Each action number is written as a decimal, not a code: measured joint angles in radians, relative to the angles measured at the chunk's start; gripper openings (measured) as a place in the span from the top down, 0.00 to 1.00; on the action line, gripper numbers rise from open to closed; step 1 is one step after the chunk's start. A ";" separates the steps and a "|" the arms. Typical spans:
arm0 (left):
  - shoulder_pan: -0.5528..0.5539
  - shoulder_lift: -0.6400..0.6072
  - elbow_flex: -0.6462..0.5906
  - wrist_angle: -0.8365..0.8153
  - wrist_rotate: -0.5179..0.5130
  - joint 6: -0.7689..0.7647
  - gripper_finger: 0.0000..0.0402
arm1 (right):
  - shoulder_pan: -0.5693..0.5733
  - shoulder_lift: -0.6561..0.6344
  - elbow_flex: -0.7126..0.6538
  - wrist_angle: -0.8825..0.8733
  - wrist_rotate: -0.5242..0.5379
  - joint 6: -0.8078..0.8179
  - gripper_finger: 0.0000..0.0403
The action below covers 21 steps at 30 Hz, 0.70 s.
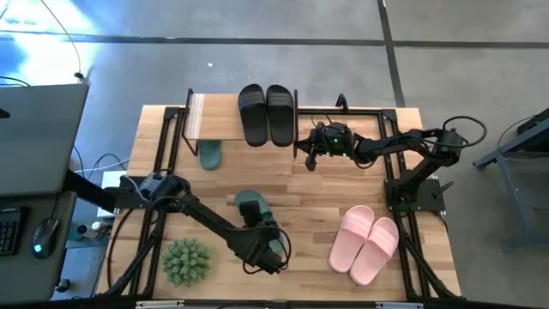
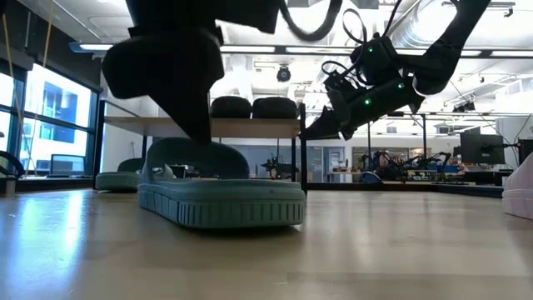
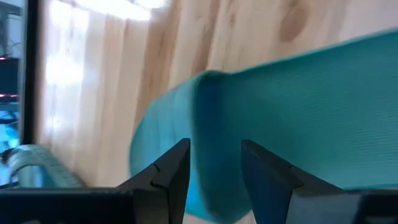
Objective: Pick and place slides into the shelf
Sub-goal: Put the green slide under the shelf
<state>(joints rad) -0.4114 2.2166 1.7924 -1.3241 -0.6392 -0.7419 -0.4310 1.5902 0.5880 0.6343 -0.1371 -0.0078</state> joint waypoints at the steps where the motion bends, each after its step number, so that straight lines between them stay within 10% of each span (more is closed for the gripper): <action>1: 0.001 0.000 0.000 -0.013 -0.002 -0.001 0.68 | 0.000 0.000 0.000 0.000 0.000 0.000 1.00; 15: 0.074 0.063 -0.003 -0.088 0.037 0.004 0.69 | 0.000 0.000 0.000 -0.001 -0.001 0.000 1.00; 21: 0.071 0.063 -0.003 -0.208 -0.008 -0.025 0.84 | 0.000 0.000 0.000 -0.001 -0.001 0.000 1.00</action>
<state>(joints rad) -0.3405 2.2791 1.7894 -1.5320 -0.6470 -0.7669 -0.4313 1.5902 0.5880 0.6334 -0.1383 -0.0078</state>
